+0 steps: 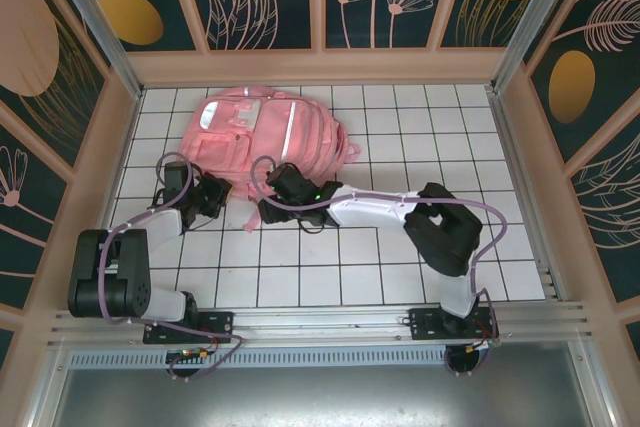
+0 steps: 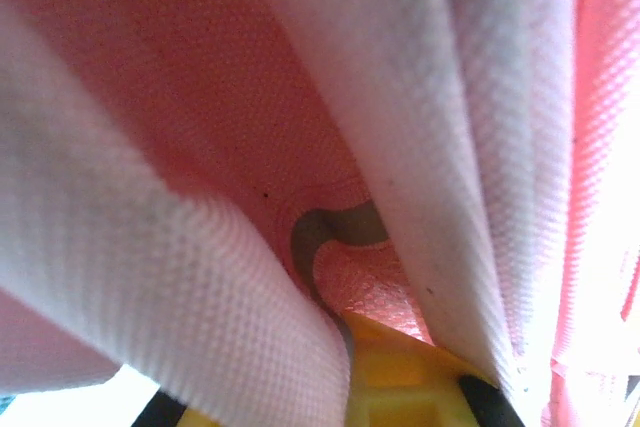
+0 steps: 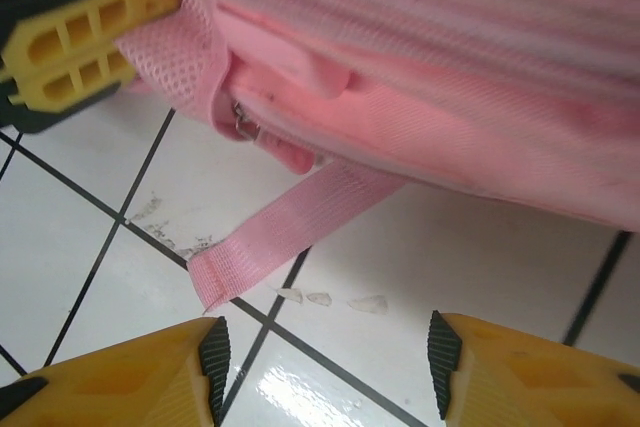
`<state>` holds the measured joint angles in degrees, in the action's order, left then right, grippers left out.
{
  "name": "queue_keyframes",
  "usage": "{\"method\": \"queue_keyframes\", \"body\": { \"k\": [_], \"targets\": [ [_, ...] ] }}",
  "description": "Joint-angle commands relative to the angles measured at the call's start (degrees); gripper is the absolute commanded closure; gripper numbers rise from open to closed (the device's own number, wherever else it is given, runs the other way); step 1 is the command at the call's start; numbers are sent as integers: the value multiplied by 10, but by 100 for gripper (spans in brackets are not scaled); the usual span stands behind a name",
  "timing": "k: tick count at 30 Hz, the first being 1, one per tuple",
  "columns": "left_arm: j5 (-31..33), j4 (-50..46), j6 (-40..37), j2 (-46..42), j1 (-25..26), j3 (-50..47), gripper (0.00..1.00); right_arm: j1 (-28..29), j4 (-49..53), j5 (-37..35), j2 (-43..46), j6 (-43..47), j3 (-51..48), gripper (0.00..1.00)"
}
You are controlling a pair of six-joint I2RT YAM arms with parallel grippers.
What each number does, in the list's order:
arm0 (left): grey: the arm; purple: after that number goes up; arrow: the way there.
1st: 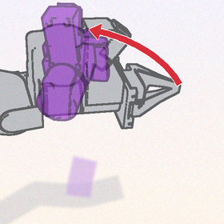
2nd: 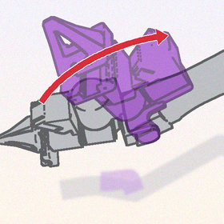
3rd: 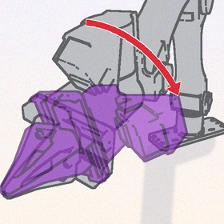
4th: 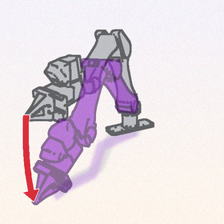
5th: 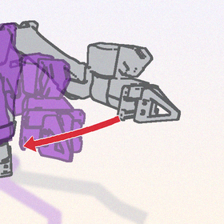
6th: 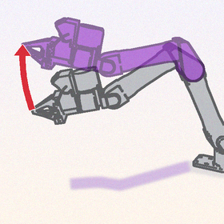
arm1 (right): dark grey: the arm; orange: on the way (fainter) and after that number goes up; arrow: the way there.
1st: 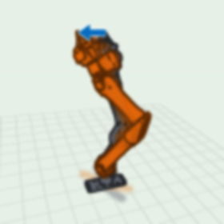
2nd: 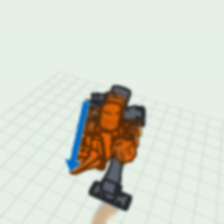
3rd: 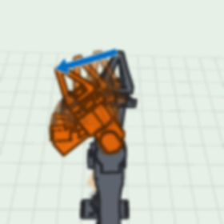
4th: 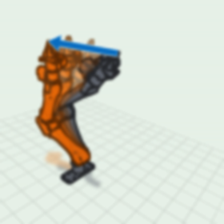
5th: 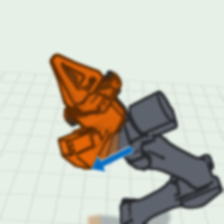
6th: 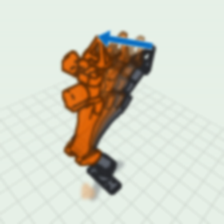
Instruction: Pack the student bag
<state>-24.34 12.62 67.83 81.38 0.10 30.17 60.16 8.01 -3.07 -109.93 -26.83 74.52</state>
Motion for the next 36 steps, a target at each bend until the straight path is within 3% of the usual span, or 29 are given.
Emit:
{"method": "queue_keyframes", "body": {
  "k": [1, 19, 29, 33, 35, 36],
  "targets": [
    [12, 36, 5, -7, 1, 33, 100, 9, -36, -15, -30, 24, 33, 44],
    [-5, 35, 0, 24, 1, 34, 100, 9, -110, -75, -165, 68, 110, 61],
    [-7, 37, 4, 22, 1, 29, 100, 7, -125, -85, -212, 65, 163, 62],
    [-6, 33, 3, 20, 1, 30, 100, 7, -125, -98, -223, 63, 174, 82],
    [-6, 32, 1, 20, 1, 31, 100, 7, -126, -103, -217, 59, 168, 86],
    [-5, 30, 0, 20, 1, 31, 100, 7, -125, -104, -212, 57, 161, 95]
  ]
}}
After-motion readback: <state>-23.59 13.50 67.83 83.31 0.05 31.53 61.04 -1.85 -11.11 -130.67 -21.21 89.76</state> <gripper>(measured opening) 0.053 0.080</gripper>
